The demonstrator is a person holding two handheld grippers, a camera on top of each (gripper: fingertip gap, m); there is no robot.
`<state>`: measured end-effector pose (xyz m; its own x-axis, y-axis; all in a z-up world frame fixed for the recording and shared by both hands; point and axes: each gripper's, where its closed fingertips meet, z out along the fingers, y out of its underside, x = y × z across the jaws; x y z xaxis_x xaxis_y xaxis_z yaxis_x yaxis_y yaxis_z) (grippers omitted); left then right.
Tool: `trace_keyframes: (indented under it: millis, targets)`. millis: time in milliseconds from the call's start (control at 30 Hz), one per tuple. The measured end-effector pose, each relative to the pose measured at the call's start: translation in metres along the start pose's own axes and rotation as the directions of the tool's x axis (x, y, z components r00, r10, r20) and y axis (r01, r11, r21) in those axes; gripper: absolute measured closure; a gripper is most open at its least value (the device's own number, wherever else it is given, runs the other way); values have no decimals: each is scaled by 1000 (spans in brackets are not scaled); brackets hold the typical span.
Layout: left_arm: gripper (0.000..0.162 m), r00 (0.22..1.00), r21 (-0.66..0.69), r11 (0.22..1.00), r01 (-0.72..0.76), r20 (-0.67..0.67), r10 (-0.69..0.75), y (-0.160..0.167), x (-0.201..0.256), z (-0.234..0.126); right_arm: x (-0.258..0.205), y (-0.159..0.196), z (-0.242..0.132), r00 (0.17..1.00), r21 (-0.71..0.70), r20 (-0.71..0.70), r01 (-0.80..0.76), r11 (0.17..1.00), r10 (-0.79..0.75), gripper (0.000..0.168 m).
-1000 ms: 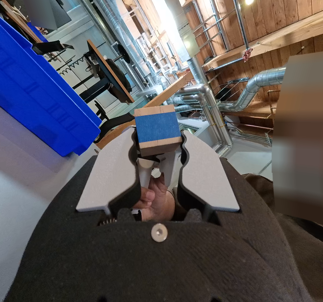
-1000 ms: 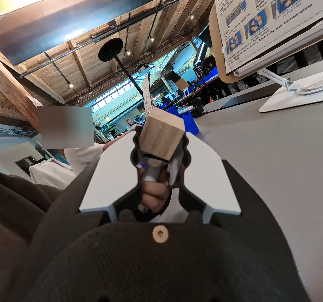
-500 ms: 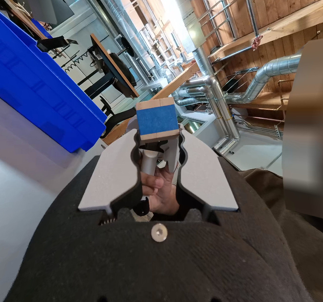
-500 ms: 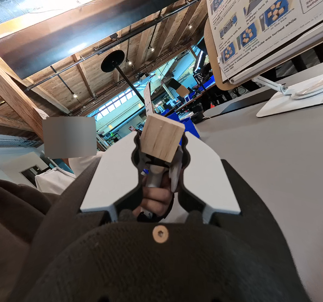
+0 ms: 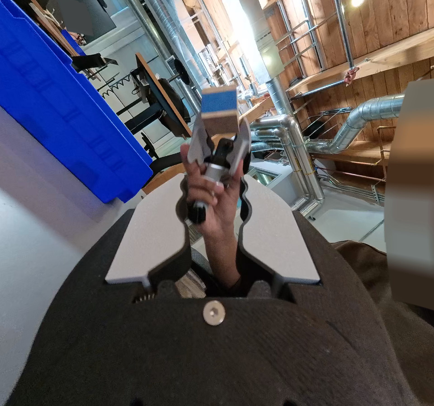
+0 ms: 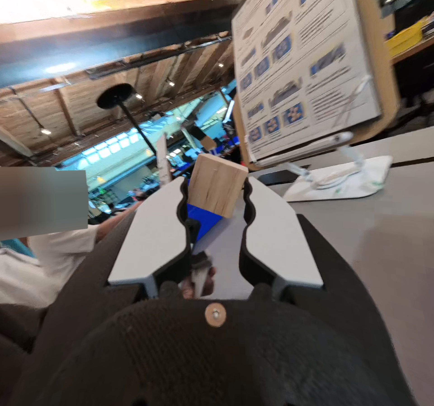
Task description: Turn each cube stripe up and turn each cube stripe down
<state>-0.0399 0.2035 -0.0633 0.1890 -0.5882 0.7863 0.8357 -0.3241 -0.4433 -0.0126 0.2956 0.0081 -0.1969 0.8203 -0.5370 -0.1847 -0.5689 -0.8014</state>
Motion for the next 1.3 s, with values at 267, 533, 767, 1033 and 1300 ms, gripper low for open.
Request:
trace_keyframes:
  millis: [267,533,767,1033,1300]
  targets:
    - [120,1000,-35,999,25,7,-25,7,-6,2,187,-68,-65,763,-526,-472,159,835,-443,121]
    - [120,999,-70,997,29,38,-27,11,-17,-1,272,-38,-106,690,-632,-601,-100,769,-404,121]
    - [120,997,-70,997,25,79,-20,9,-26,-14,300,-7,-120,636,-753,-590,-212,623,-498,121]
    - [120,993,-32,999,-11,116,15,3,-21,-33,315,0,-128,613,-744,-636,-329,581,-468,120]
    - [122,987,-25,997,-68,142,71,1,-16,-40,292,-47,-98,609,-679,-642,-168,715,-466,112]
